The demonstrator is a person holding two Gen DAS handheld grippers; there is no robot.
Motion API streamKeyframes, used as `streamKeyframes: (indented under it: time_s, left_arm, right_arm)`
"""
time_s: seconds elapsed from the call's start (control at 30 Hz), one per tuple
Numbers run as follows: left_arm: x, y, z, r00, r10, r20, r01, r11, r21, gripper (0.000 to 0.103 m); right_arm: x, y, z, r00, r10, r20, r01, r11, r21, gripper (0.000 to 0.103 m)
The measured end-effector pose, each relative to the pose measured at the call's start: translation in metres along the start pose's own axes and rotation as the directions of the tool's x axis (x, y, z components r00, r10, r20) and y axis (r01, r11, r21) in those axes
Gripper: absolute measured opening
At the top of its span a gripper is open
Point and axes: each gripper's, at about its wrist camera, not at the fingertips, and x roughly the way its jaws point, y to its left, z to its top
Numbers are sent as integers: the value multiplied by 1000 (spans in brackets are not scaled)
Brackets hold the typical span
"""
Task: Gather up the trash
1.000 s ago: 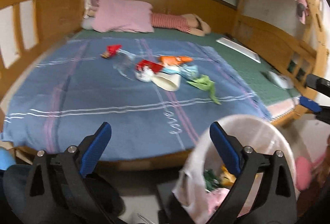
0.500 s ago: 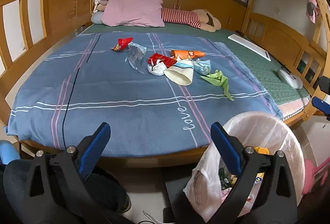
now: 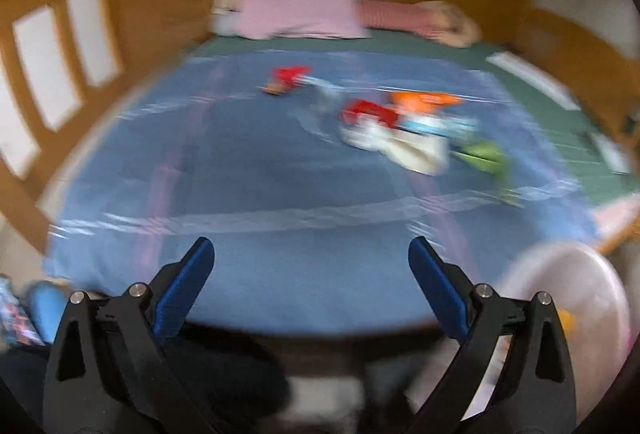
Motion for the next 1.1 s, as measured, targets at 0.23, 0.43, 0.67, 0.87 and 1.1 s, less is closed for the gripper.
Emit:
streamKeyframes:
  time_s: [0.23, 0.43, 0.67, 0.87, 1.1]
  left_arm:
    - [72, 30, 45, 995, 57, -76, -65, 992, -108, 97]
    - [100, 64, 29, 988, -32, -153, -19, 946, -322, 97]
    - [106, 65, 33, 988, 38, -151, -83, 948, -308, 97]
    - [113, 67, 33, 984, 31, -175, -88, 940, -329, 97]
    - [109, 76, 30, 983, 52, -178, -113, 929, -351, 97]
  right_arm:
    - [93, 23, 52, 991, -30, -130, 22, 998, -60, 97]
    - [222, 38, 77, 952, -27, -304, 30, 1000, 5, 97]
    - [330, 26, 94, 918, -150, -368, 195, 977, 88, 97]
    - [356, 22, 86, 907, -44, -420, 124, 978, 165, 63]
    - [335, 37, 64, 873, 119, -472, -23, 979, 202, 47]
